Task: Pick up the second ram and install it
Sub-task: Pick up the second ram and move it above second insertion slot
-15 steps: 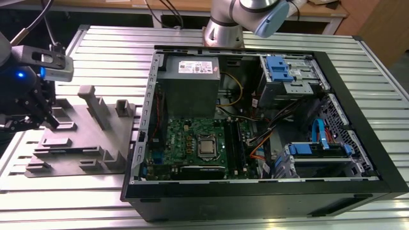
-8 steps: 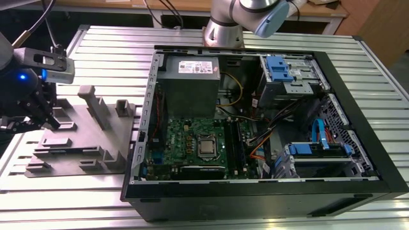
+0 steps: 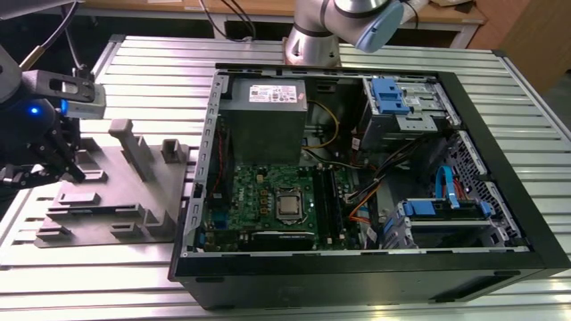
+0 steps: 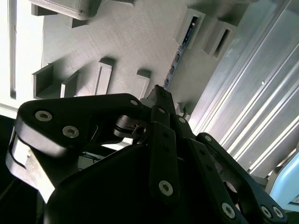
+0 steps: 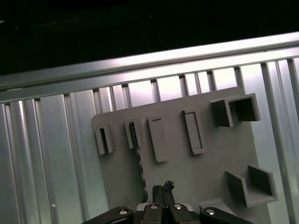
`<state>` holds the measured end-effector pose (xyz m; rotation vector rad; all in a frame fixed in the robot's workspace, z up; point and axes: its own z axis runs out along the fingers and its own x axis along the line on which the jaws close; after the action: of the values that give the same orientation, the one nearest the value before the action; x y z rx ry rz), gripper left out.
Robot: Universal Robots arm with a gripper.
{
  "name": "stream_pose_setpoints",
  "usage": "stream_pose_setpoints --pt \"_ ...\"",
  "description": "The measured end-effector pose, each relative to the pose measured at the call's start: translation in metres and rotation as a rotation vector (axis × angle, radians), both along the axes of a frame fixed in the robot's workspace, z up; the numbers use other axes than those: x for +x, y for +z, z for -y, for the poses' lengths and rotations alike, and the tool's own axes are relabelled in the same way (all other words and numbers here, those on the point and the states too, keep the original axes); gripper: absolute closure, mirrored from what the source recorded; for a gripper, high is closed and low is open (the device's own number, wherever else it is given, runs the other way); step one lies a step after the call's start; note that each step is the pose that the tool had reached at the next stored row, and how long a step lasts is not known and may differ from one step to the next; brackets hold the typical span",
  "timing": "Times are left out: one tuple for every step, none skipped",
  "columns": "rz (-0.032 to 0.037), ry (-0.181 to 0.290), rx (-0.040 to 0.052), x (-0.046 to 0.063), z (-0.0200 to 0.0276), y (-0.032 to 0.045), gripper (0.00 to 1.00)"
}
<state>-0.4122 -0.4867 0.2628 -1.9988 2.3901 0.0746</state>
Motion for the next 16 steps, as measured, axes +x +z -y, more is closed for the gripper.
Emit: stream_pose_setpoints --pt "0.0 0.001 0.0001 0.0 0.0 -0.0006 0.93" --pt "0.0 0.001 0.0 0.0 0.0 -0.0011 0.93" --pt "0.0 0.002 0.0 0.0 0.0 -0.0016 0.93" --pt "0.0 0.002 0.0 0.0 0.0 -0.0022 0.93" --pt "0.0 0.003 0.0 0.0 0.0 -0.0028 0.93" --pt "0.0 0.003 0.0 0.0 0.0 -0.0035 0.93" --pt "0.0 0.004 0.0 0.0 0.0 -0.0042 0.93" --pt "0.0001 0.004 0.0001 0.0 0.0 -0.005 0.93" --pt "0.0 0.005 0.0 0.0 0.0 -0.0059 0.93" --pt "0.0 0.006 0.0 0.0 0.0 -0.007 0.93" --pt "0.0 0.006 0.0 0.0 0.0 -0.0083 0.93" --pt "0.0 0.007 0.0 0.0 0.0 -0.0098 0.93" --pt "0.0 0.008 0.0 0.0 0.0 -0.0113 0.93" --pt "0.0 0.008 0.0 0.0 0.0 -0.0129 0.93" --pt "-0.0001 0.009 0.0 0.0 0.0 -0.0144 0.93" --pt "-0.0001 0.011 0.0 0.0 0.0 -0.0157 0.93"
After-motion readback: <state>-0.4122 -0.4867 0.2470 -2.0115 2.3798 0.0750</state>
